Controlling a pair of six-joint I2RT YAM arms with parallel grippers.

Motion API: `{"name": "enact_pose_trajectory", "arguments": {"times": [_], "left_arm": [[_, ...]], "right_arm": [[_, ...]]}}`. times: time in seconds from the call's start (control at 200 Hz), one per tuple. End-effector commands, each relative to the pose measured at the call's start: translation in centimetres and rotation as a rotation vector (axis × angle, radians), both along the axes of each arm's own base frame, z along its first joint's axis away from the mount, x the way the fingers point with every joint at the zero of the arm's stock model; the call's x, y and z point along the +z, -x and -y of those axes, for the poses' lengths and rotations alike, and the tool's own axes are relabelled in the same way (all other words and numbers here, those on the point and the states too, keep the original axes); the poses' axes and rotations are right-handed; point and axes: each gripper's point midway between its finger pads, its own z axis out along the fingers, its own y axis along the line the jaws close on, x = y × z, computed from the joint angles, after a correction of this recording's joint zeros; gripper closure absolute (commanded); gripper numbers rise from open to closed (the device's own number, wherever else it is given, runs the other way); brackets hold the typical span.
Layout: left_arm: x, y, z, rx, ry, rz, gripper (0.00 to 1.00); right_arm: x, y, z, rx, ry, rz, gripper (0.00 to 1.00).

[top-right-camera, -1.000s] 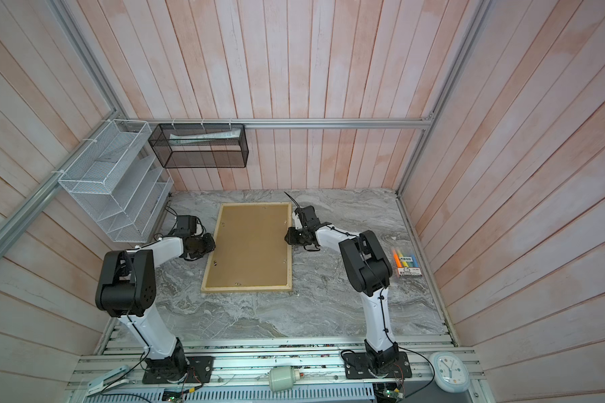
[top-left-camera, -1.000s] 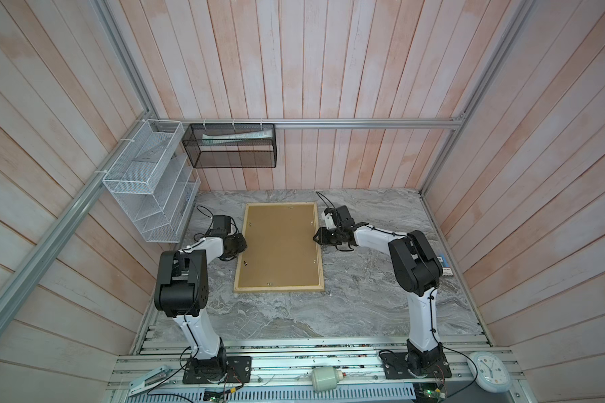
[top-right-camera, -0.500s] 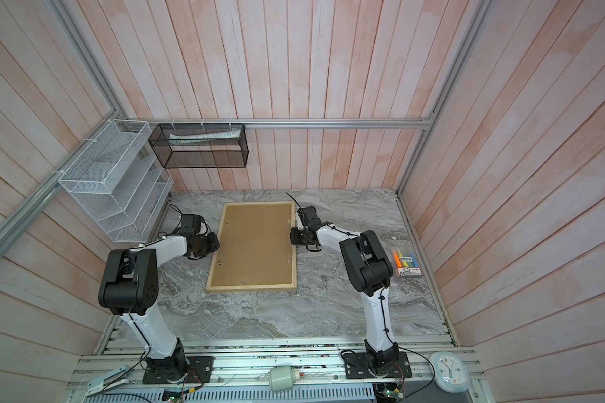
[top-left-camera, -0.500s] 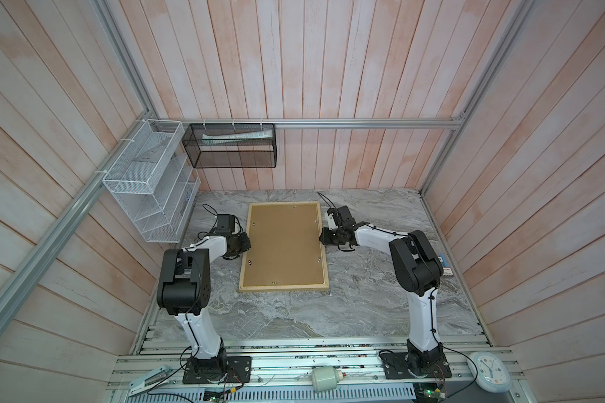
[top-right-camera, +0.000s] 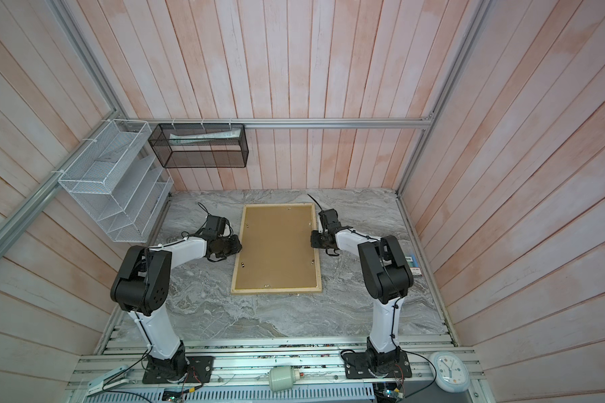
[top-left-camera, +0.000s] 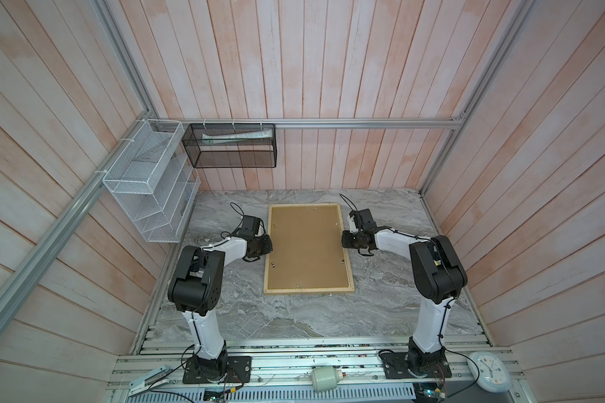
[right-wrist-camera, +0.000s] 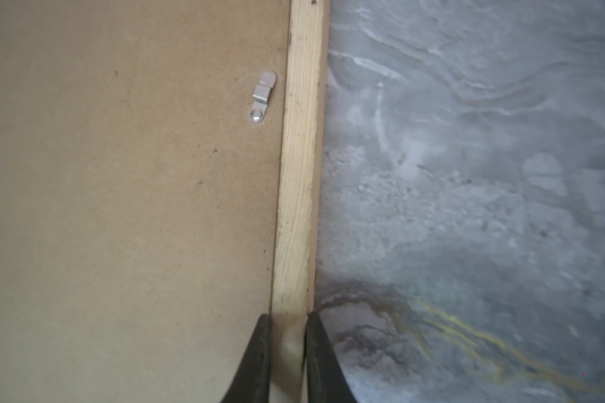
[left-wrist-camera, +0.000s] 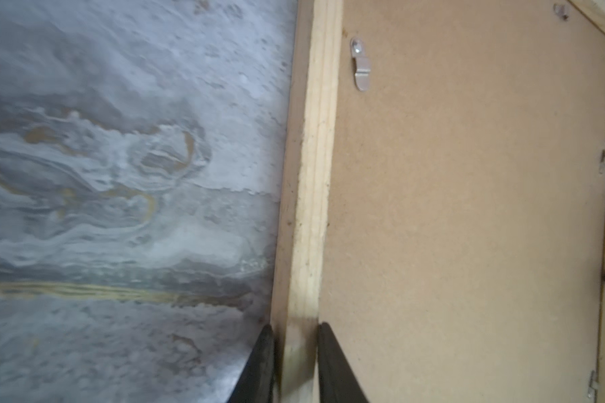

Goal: Put the photo into the frame

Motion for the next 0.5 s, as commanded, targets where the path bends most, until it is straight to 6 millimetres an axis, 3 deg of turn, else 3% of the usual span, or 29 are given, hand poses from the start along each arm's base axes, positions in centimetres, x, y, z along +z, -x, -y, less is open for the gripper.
{"name": "enact_pose_trajectory", "arguments": {"times": [0.0, 0.28, 0.495], "left_arm": [[-0.7, 2.1, 3.8, -0.076, 0.088, -0.048, 0.76], [-1.0, 4.4, 4.9, -0.072, 0.066, -0.074, 0.76], [2.4, 3.6, 4.1, -0.050, 0.016, 0.000, 0.71]], "right_arm": [[-1.6, 3.1, 1.1, 0.038, 0.014, -0.075, 0.84], [-1.4, 5.0, 3.1, -0.010, -0.025, -0.066, 0.83], [0.1, 5.3, 3.6, -0.001, -0.045, -0.021, 0.73]]}}
